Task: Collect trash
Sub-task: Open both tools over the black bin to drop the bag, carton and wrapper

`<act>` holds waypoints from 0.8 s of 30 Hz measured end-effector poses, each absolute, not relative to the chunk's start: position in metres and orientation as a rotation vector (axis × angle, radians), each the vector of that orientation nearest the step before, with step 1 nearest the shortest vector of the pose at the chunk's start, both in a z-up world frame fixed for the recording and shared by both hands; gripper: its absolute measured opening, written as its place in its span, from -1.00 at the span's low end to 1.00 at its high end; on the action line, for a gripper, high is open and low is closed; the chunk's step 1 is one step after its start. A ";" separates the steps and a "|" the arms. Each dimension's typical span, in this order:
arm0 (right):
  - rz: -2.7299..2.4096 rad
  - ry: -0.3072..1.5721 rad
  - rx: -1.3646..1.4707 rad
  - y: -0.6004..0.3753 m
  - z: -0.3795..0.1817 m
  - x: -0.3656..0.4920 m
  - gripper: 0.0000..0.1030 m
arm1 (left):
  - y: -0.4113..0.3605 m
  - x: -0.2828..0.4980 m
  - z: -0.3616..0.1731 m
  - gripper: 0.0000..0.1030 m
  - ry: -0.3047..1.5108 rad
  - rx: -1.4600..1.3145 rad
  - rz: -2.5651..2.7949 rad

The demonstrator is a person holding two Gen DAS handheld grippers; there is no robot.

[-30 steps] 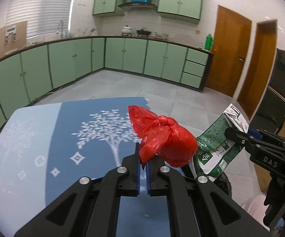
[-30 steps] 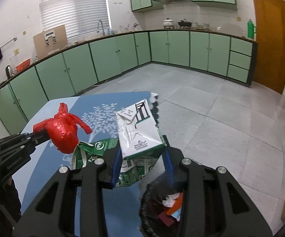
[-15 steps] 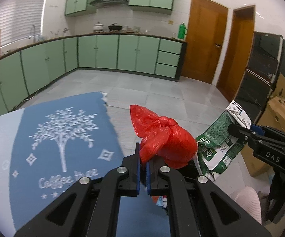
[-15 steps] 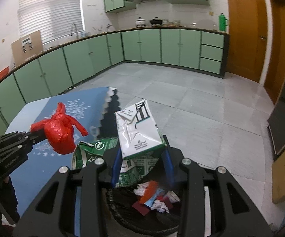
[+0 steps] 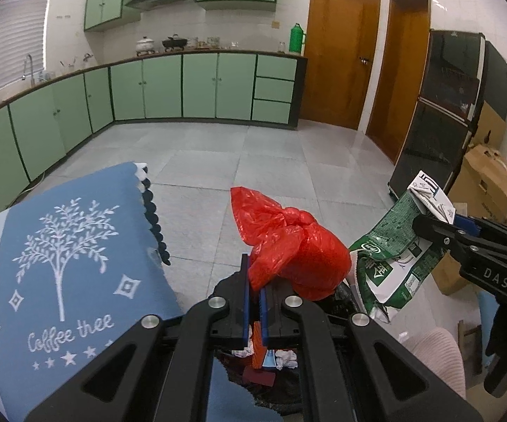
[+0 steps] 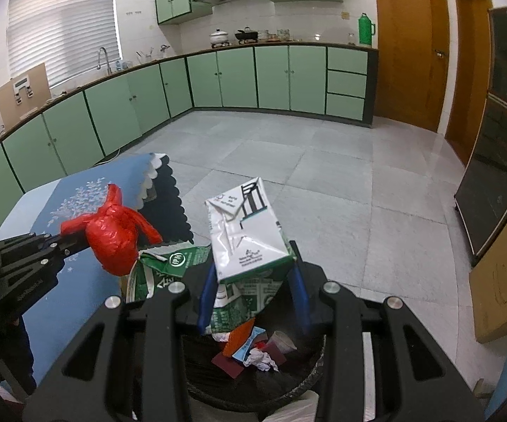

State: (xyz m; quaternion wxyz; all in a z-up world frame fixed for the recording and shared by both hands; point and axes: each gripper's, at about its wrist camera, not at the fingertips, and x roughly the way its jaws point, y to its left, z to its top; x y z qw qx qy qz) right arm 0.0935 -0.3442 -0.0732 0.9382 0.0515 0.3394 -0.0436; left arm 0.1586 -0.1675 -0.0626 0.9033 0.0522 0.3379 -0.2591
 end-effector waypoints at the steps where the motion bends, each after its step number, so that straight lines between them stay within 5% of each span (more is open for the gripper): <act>1: -0.092 0.696 0.108 -0.345 -0.075 0.094 -0.32 | -0.169 0.159 -0.064 -0.91 0.701 0.110 -0.537; 24: -0.113 0.743 0.122 -0.346 -0.096 0.114 -0.32 | -0.188 0.174 -0.083 -0.91 0.738 0.114 -0.535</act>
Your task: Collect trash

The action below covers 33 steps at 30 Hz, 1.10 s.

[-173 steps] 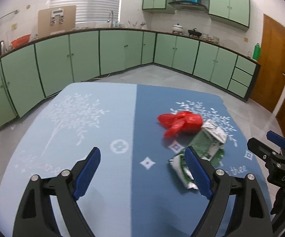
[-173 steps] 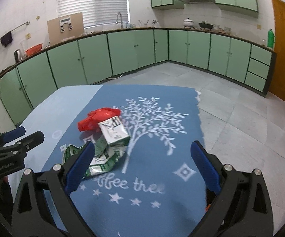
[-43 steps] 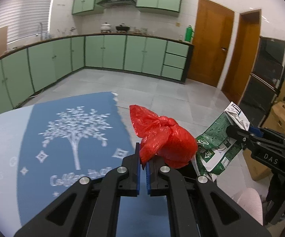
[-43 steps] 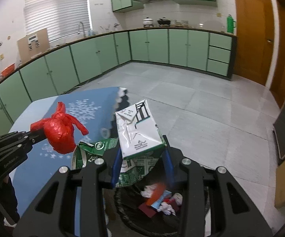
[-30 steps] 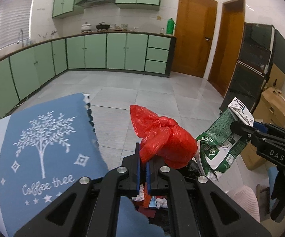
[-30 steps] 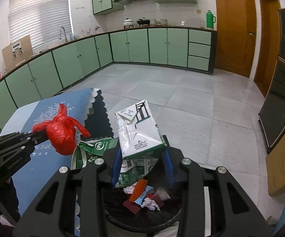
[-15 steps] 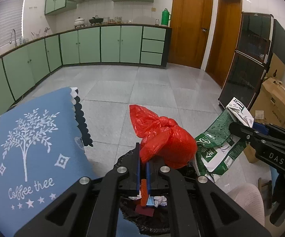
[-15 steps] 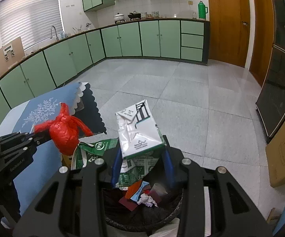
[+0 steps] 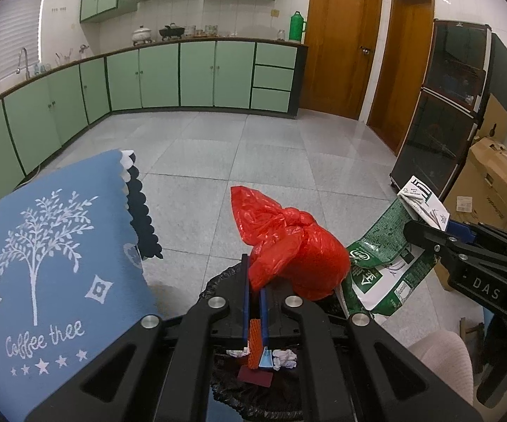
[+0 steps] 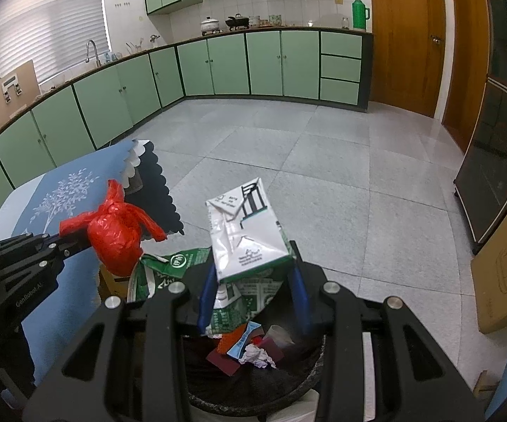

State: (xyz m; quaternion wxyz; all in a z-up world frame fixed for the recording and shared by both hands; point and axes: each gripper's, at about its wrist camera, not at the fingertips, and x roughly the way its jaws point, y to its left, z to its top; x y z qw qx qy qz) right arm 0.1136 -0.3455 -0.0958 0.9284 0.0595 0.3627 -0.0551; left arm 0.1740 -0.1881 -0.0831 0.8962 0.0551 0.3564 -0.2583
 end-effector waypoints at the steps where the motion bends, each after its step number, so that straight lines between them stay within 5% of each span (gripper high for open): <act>1: -0.113 0.744 0.122 -0.345 -0.095 0.114 -0.32 | -0.188 0.174 -0.084 -0.90 0.743 0.113 -0.537; 5: -0.126 0.749 0.114 -0.346 -0.098 0.116 -0.23 | -0.189 0.176 -0.085 -0.72 0.754 0.109 -0.529; 15: -0.181 0.733 0.120 -0.349 -0.099 0.113 0.72 | -0.182 0.177 -0.080 0.17 0.748 0.091 -0.510; 24: -0.177 0.724 0.142 -0.345 -0.093 0.110 0.86 | -0.158 0.173 -0.066 0.76 0.718 0.069 -0.467; 33: -0.110 0.702 0.148 -0.319 -0.069 0.097 0.90 | -0.128 0.154 -0.040 0.88 0.672 0.041 -0.450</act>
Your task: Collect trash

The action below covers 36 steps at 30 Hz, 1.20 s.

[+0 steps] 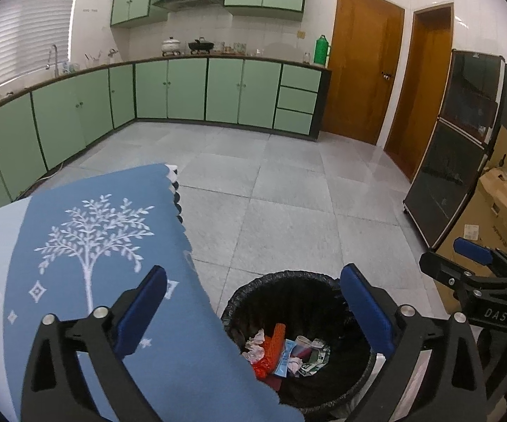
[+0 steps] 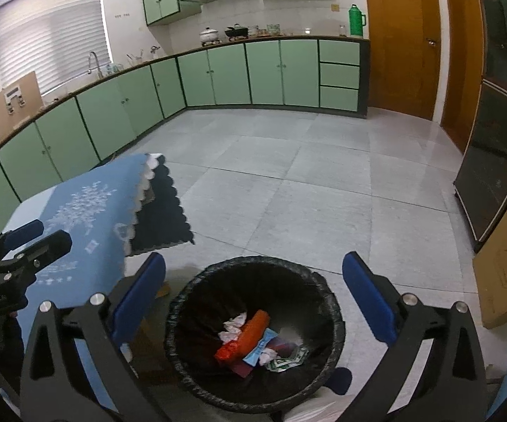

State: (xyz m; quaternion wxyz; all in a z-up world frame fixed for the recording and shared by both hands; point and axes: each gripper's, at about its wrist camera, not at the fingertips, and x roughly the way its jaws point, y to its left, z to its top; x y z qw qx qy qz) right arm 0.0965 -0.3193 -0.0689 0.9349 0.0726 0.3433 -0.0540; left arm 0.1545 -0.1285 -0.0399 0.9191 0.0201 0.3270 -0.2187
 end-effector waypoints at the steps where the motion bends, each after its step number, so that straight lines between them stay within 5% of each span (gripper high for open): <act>1: -0.106 0.702 0.150 -0.318 -0.066 0.095 0.90 | -0.125 0.150 -0.036 0.88 0.667 0.040 -0.445; 36: -0.012 0.622 0.096 -0.255 0.007 0.008 0.90 | -0.077 0.053 0.026 0.88 0.564 0.059 -0.370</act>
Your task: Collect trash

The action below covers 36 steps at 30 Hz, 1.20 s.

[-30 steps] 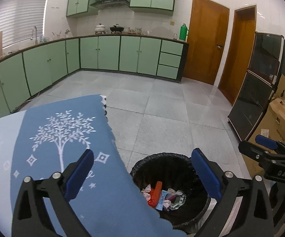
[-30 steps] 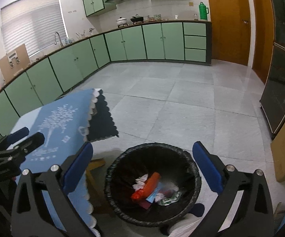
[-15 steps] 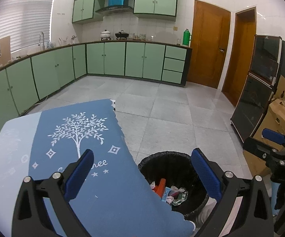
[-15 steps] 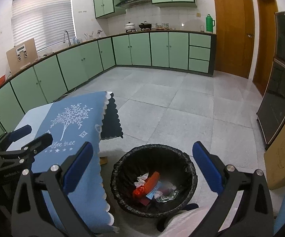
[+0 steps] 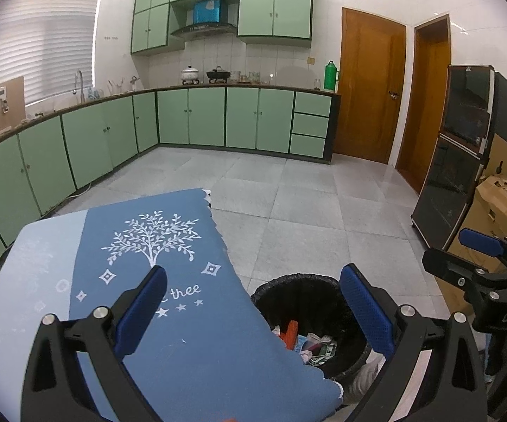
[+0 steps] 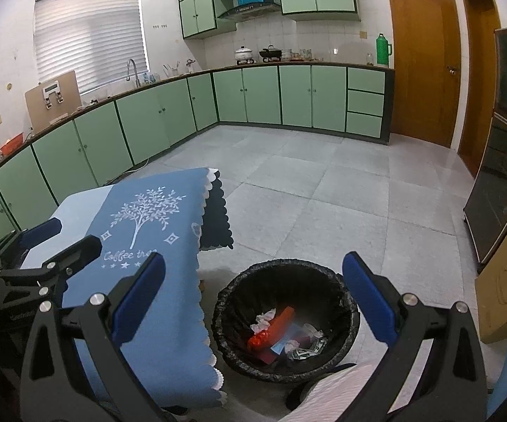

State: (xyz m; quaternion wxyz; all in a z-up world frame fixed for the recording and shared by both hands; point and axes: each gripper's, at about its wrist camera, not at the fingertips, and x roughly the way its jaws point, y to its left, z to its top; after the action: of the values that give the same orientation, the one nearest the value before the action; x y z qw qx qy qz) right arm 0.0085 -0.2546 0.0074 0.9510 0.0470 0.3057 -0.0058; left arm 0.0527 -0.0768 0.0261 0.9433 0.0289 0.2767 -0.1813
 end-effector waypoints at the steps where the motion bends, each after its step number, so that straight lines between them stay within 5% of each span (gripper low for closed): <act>1: -0.012 0.620 0.093 -0.254 0.008 0.008 0.90 | -0.076 0.052 0.027 0.88 0.561 0.060 -0.369; 36: 0.010 0.607 0.072 -0.242 0.011 0.007 0.90 | -0.068 0.045 0.032 0.88 0.541 0.032 -0.356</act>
State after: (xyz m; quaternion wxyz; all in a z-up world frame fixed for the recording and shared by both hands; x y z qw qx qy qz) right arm 0.0069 -0.2419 0.0106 0.9536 0.0357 0.2989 0.0051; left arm 0.0449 -0.0677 0.0320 0.9480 0.0158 0.2656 -0.1748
